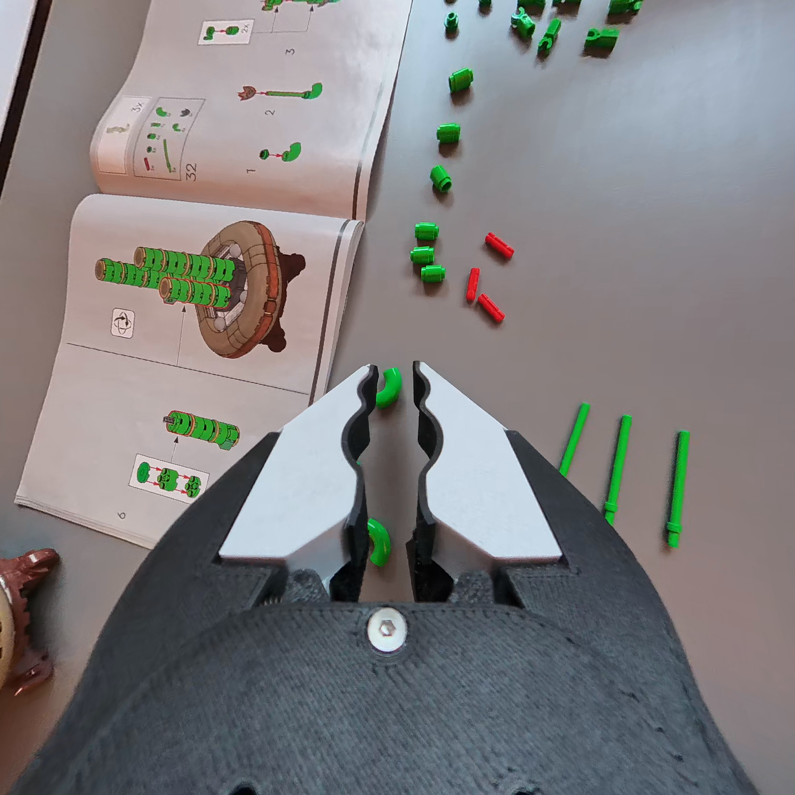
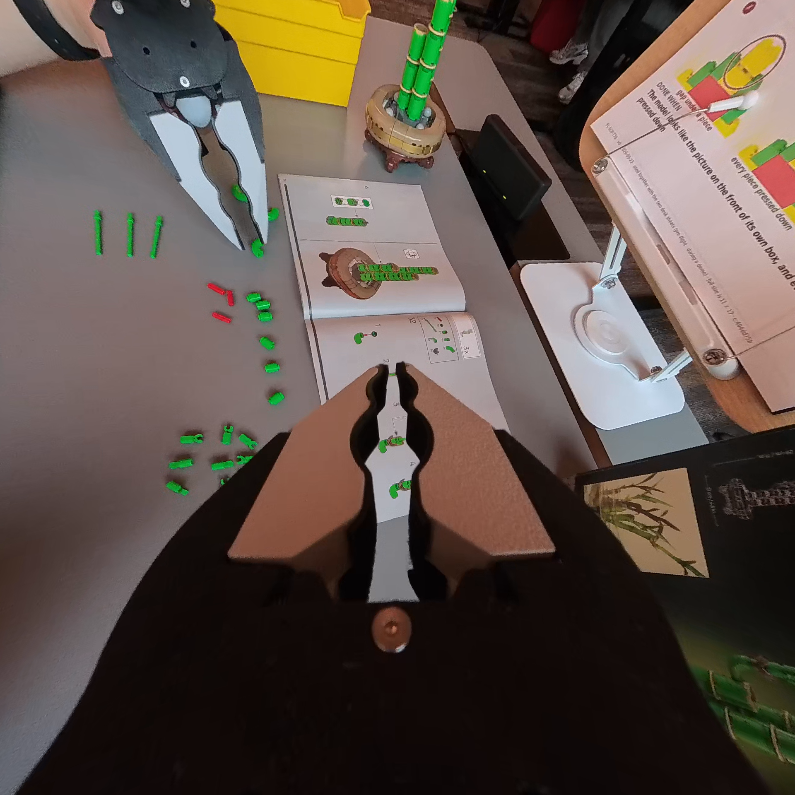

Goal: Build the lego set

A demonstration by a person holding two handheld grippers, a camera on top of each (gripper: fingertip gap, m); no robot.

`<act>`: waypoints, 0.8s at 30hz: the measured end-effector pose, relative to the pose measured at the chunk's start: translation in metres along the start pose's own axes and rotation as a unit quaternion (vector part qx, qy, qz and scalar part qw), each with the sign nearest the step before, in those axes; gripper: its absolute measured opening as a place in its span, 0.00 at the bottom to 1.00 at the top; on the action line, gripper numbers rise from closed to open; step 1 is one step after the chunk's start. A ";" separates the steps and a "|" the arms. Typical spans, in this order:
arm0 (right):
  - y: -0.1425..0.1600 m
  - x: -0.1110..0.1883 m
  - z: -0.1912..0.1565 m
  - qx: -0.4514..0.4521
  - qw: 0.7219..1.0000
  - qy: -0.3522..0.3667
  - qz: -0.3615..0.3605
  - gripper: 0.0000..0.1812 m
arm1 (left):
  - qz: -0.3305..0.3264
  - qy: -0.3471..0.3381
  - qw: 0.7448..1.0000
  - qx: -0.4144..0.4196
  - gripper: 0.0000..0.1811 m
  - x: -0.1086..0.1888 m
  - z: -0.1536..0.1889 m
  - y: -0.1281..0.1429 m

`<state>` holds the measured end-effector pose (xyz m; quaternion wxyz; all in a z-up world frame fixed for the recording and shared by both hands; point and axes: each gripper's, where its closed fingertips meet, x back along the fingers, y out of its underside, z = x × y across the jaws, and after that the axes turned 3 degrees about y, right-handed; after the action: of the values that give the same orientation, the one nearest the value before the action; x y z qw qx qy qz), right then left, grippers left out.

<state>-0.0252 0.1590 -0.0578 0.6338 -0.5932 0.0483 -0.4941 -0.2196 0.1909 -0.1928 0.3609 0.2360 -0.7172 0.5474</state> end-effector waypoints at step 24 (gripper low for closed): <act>-0.022 -0.003 -0.007 0.014 0.999 -0.012 0.042 0.02 | 0.292 0.108 0.936 0.163 0.03 0.048 0.003 -0.077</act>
<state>-0.0437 0.1607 -0.0438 0.6624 -0.5877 0.0591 -0.4608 -0.1938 0.1680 -0.1088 0.2173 0.0109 -0.6123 0.7601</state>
